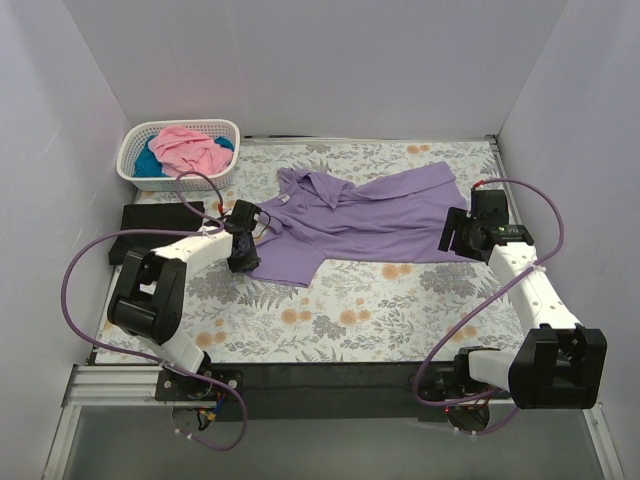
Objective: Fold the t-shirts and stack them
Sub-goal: Flatten the tshirt out
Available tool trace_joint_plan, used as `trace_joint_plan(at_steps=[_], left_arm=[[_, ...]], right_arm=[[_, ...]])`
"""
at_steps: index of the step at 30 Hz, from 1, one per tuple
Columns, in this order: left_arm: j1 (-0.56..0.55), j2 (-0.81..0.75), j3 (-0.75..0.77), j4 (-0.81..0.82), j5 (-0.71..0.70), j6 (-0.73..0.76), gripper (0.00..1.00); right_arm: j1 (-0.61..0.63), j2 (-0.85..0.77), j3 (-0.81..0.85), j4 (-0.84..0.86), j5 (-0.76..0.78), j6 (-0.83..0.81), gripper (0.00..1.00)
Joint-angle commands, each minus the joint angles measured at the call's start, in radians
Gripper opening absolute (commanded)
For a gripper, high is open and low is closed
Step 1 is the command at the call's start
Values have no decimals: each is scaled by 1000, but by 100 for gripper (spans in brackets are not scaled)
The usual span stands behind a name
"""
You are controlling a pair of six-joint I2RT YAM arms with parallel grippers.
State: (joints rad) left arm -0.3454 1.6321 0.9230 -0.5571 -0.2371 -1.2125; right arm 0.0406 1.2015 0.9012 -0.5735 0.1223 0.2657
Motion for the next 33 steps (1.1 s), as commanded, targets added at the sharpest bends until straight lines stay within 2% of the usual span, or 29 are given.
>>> trace_joint_plan(at_steps=[1, 2, 3, 5, 9, 14, 23, 33], left_arm=[[-3, 43, -36, -12, -24, -9, 20], [-3, 43, -41, -10, -21, -10, 16], [-3, 38, -49, -6, -18, -9, 6], [-1, 31, -53, -6, -18, -7, 0], [-1, 5, -61, -3, -16, -5, 0], [-1, -20, -62, 0, -19, -4, 0], [-1, -40, -61, -1, -22, 1, 0], [-3, -41, -62, 2, -10, 2, 0]], right_arm=[[-1, -7, -4, 23, 72, 23, 76], [-2, 0, -1, 24, 112, 24, 76], [-2, 7, -1, 23, 137, 27, 76], [-5, 30, -2, 23, 198, 43, 77], [-62, 85, -5, 26, 227, 92, 76], [-122, 167, -21, 67, 165, 113, 74], [-220, 273, -12, 202, 50, 90, 56], [-258, 363, 8, 241, 45, 102, 56]])
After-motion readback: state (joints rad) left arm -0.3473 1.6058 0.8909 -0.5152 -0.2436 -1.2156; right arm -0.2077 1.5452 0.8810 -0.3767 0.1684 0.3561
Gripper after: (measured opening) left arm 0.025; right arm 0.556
